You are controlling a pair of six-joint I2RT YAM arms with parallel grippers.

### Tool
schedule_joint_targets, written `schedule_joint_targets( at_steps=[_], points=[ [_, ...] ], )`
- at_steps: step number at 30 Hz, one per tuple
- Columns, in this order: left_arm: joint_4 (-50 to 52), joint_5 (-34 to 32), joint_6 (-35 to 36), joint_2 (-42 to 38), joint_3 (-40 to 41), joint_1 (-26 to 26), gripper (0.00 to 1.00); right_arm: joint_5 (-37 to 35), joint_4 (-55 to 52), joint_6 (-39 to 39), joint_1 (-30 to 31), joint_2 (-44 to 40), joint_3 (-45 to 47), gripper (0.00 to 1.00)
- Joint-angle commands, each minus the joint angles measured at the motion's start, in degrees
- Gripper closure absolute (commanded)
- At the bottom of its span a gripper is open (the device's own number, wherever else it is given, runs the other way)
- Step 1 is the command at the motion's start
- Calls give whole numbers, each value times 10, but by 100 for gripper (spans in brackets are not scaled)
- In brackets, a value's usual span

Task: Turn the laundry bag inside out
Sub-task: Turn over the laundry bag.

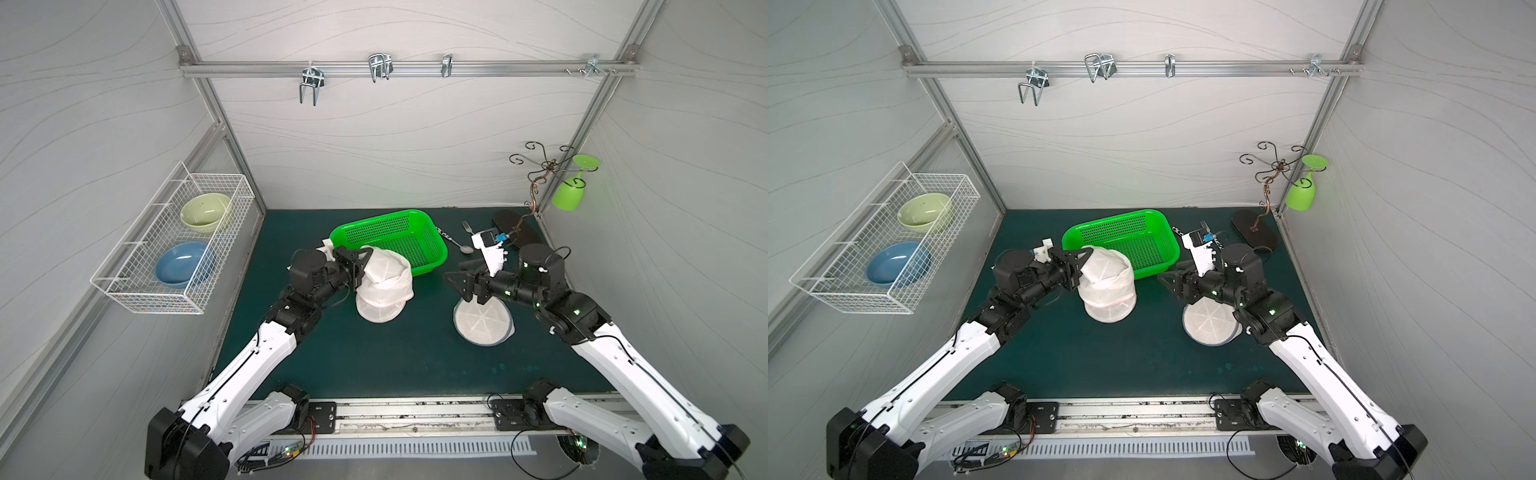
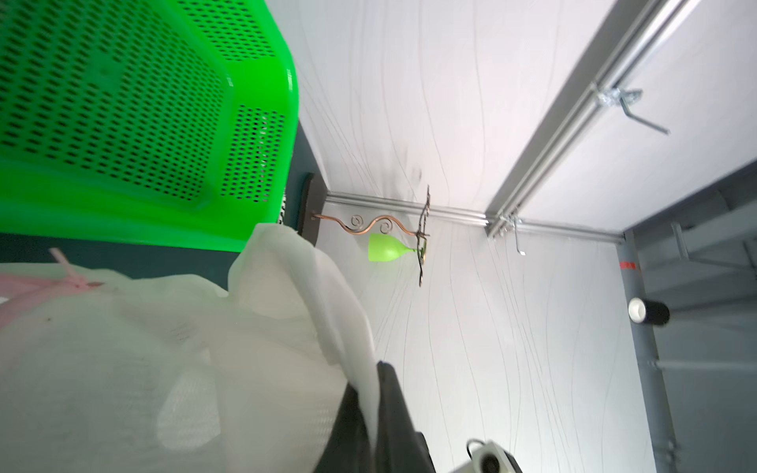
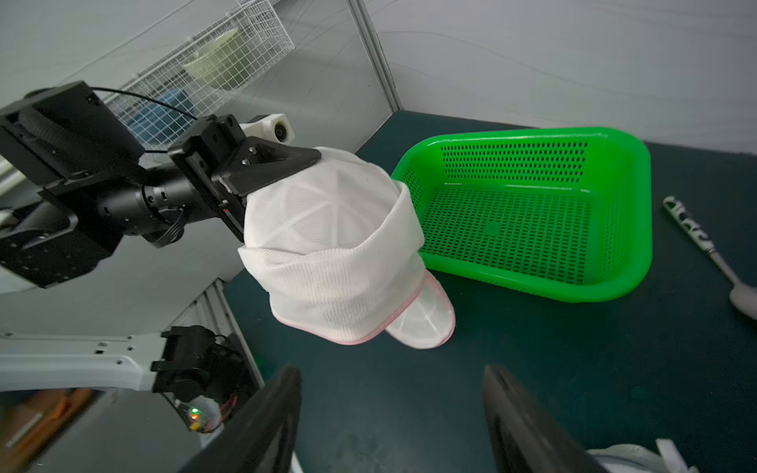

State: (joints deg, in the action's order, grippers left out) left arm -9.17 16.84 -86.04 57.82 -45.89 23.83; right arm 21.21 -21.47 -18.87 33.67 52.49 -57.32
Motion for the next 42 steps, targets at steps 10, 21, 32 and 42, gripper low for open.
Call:
schedule_joint_targets(
  at_steps=[10, 21, 32, 42],
  points=[
    [-145, 73, 31, 19, -58, -1, 100, 216, 195, -214, -36, 77, 32, 23],
    [-211, 82, -9, 33, -57, 4, 100, 203, 277, -194, 31, 137, 25, 45],
    [-245, 82, -28, 31, -53, 7, 100, 145, 346, -200, 25, 84, 87, 100],
    [-323, 80, -82, 61, -131, 20, 100, 62, 437, -238, 23, 139, 169, 100]
  ],
)
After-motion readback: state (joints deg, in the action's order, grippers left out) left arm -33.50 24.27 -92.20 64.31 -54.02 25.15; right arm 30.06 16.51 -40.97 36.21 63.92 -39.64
